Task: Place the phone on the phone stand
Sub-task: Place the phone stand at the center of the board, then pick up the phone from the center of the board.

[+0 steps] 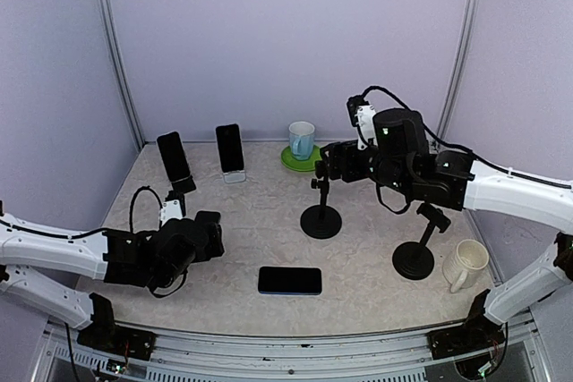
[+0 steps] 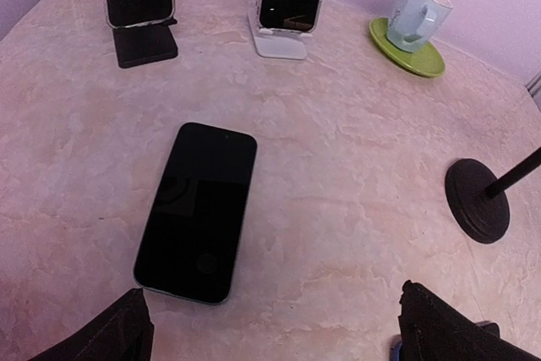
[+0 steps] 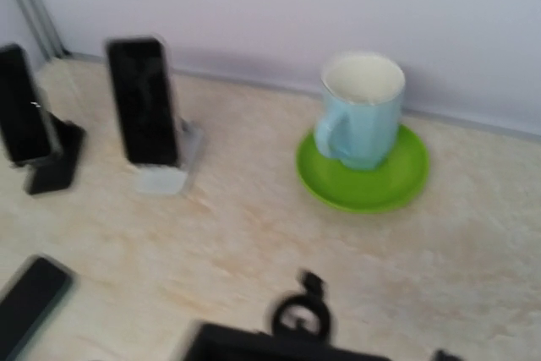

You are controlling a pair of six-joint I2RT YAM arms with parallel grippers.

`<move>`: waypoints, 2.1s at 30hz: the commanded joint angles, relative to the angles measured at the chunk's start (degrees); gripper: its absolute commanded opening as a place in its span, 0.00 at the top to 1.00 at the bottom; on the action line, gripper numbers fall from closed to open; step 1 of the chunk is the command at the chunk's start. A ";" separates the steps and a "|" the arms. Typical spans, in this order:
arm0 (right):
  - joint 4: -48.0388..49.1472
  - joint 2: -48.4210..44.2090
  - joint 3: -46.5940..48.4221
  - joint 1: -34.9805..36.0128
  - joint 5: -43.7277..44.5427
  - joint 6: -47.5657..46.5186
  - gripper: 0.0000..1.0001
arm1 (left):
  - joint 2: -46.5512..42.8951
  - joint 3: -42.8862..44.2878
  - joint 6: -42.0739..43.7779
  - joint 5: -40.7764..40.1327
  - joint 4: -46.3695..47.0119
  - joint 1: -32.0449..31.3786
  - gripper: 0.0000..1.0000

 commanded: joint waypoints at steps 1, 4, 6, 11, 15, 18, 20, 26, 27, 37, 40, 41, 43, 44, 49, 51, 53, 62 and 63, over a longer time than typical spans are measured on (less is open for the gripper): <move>-3.18 -5.00 1.62 0.63 -3.21 -1.20 0.13 | -0.93 -1.10 2.30 3.73 0.13 5.22 0.01; -5.34 -7.58 0.67 0.66 -3.56 -2.20 0.03 | -1.45 -1.58 5.97 6.81 1.46 8.74 0.01; -6.48 -9.48 -0.58 0.64 -3.69 -2.50 0.00 | -1.78 -1.83 8.98 9.19 2.52 11.13 0.01; -7.34 -14.76 -4.48 0.64 -4.00 -2.64 0.00 | -0.86 -1.99 16.20 16.88 4.12 17.62 0.01; -7.26 -17.48 -7.15 0.62 -5.02 -2.48 0.00 | 2.11 -1.75 20.09 22.63 4.81 22.53 0.01; -6.90 -18.92 -8.64 0.66 -5.85 -2.31 0.00 | 4.78 -1.59 22.49 27.21 6.31 25.74 0.01; -6.78 -19.49 -9.40 0.69 -6.18 -2.17 0.00 | 6.53 -1.13 23.62 28.53 6.92 27.01 0.01; -6.75 -20.26 -11.36 0.62 -7.47 -1.50 0.00 | 11.09 1.53 26.45 30.92 7.61 29.04 0.01; -6.77 -20.35 -11.58 0.69 -7.81 -1.32 0.00 | 11.83 1.97 26.76 31.26 7.62 29.24 0.01; -6.32 -22.56 -14.64 0.65 -9.70 -0.92 0.00 | 18.66 5.30 28.47 31.77 7.10 30.26 0.01; -6.27 -22.90 -15.26 0.64 -10.26 -0.71 0.00 | 20.06 5.80 28.66 32.08 7.18 30.52 0.01; -6.25 -23.00 -15.31 0.67 -10.39 -0.74 0.00 | 20.34 5.87 28.77 32.28 7.25 30.63 0.01; -6.24 -23.09 -15.58 0.65 -10.51 -0.70 0.00 | 20.81 6.04 28.94 32.64 7.43 30.81 0.01; -6.23 -23.16 -15.67 0.62 -10.47 -0.72 0.00 | 21.00 6.15 29.03 32.71 7.44 30.90 0.01; -5.89 -23.00 -16.18 0.63 -10.86 -0.61 0.00 | 22.26 6.83 29.59 33.40 7.31 31.37 0.01; -5.91 -22.97 -16.34 0.70 -10.85 -0.55 0.00 | 22.72 6.97 29.75 33.85 7.27 31.64 0.01; -5.79 -23.05 -16.53 0.68 -10.61 -0.58 0.00 | 23.01 7.10 29.88 34.11 7.27 31.75 0.01; -5.53 -23.03 -16.74 0.68 -10.17 -0.99 0.00 | 24.32 7.92 29.67 34.22 6.27 31.89 0.01; -5.55 -22.92 -16.74 0.64 -10.15 -1.10 0.00 | 24.50 8.00 29.67 34.33 6.22 31.88 0.02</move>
